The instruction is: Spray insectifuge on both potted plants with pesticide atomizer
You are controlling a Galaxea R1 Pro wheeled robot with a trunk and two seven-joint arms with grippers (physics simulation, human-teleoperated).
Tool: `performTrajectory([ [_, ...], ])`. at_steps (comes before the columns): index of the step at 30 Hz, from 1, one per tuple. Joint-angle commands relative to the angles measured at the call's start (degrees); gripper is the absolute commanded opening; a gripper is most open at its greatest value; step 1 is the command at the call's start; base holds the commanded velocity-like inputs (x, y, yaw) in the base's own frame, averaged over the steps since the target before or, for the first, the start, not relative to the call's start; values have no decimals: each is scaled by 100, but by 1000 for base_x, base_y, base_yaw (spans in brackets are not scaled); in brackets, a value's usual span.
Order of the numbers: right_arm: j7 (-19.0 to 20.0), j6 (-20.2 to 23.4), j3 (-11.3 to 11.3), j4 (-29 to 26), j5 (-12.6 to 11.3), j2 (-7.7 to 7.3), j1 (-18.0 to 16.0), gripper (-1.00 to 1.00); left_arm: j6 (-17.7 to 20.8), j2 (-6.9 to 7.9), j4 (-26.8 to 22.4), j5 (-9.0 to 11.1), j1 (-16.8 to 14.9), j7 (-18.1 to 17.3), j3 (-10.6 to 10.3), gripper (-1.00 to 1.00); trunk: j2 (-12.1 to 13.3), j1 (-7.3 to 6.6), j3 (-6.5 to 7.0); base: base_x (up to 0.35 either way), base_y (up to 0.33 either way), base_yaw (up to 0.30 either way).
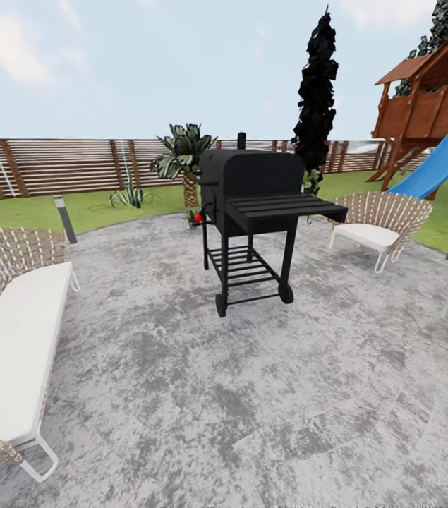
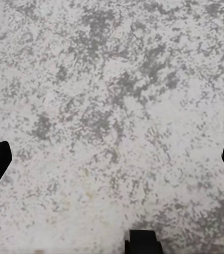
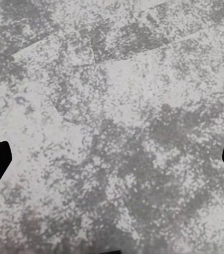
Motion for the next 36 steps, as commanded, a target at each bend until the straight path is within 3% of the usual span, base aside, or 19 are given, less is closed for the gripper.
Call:
performTrajectory([
  [1, -2, -19, -4, 4, -2, 1, -4, 100, -20, 1, 4, 2, -4, -5, 1, 100, -3, -1, -15, 0, 0, -84],
  [16, -2, -19, -3, 5, -3, 1, -4, 100, -21, -4, 5, 2, -5, -4, 1, 100, -3, -1, -139, 0, 0, -152],
  [36, -2, -19, -3, 4, -3, 6, -4, 100, -29, -1, 5, 2, -5, -3, 1, 100, -3, -1, -170, 0, 0, -283],
])
